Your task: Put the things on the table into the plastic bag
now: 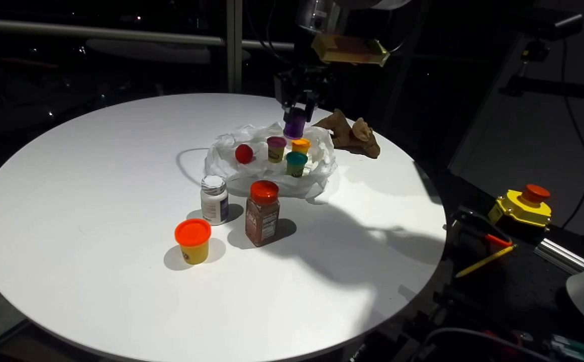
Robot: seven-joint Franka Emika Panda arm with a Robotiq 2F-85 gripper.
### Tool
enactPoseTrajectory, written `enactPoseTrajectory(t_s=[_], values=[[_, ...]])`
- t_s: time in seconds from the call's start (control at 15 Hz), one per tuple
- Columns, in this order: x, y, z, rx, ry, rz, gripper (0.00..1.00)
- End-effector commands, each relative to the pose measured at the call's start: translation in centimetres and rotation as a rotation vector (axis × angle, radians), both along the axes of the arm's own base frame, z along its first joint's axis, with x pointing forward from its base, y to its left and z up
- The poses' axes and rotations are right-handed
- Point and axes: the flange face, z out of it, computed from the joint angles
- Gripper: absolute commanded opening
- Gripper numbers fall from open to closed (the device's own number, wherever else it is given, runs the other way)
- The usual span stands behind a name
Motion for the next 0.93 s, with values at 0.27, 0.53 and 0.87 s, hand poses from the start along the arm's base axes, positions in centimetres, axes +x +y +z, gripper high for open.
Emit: enactPoseTrajectory(t_s=[0.27, 0.53, 0.87], values=[[3.3, 3.0, -3.2, 0.054, 0.004, -0.013, 0.26], [3.4, 4.2, -5.9, 0.063, 0.032, -0.003, 0.26], [3.3, 4.4, -7.2, 0.07, 0.041, -0.009, 0.76]])
